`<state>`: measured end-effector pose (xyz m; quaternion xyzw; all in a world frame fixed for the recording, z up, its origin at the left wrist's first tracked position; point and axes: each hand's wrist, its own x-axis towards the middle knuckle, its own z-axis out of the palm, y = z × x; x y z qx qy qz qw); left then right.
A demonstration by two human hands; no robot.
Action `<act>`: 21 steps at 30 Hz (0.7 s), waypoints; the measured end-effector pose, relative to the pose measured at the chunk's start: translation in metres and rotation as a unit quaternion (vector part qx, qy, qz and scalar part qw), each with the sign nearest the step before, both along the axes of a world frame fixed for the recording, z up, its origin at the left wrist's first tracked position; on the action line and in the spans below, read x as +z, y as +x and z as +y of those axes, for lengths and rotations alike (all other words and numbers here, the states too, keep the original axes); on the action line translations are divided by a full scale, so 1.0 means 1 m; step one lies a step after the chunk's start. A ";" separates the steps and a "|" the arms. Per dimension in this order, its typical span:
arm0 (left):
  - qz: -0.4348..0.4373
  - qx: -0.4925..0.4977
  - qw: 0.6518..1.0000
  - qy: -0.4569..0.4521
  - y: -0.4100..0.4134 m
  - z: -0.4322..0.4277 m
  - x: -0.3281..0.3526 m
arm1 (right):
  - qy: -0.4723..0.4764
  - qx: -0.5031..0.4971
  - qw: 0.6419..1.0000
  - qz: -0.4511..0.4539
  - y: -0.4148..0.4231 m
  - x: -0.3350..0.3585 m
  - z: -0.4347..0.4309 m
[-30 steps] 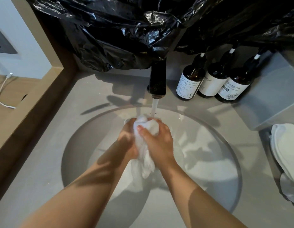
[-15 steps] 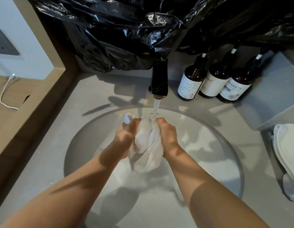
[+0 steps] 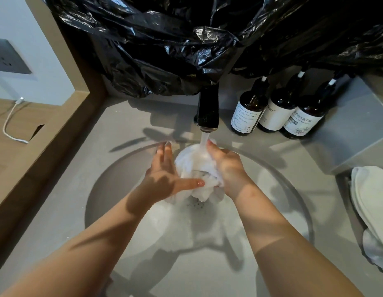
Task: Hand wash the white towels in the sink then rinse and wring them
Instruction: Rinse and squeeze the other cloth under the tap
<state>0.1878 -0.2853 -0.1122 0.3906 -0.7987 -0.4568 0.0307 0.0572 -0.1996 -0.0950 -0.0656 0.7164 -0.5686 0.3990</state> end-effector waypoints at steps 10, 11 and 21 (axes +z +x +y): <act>0.290 0.004 0.938 0.191 0.000 -0.014 0.007 | 0.009 0.234 0.967 0.099 -0.002 0.020 0.020; 0.289 0.007 0.935 0.204 0.000 -0.016 0.007 | 0.041 0.255 0.959 0.119 -0.003 0.019 0.023; 0.156 -0.023 0.973 0.168 -0.012 -0.034 0.044 | 0.010 0.222 0.970 0.099 -0.014 0.021 0.038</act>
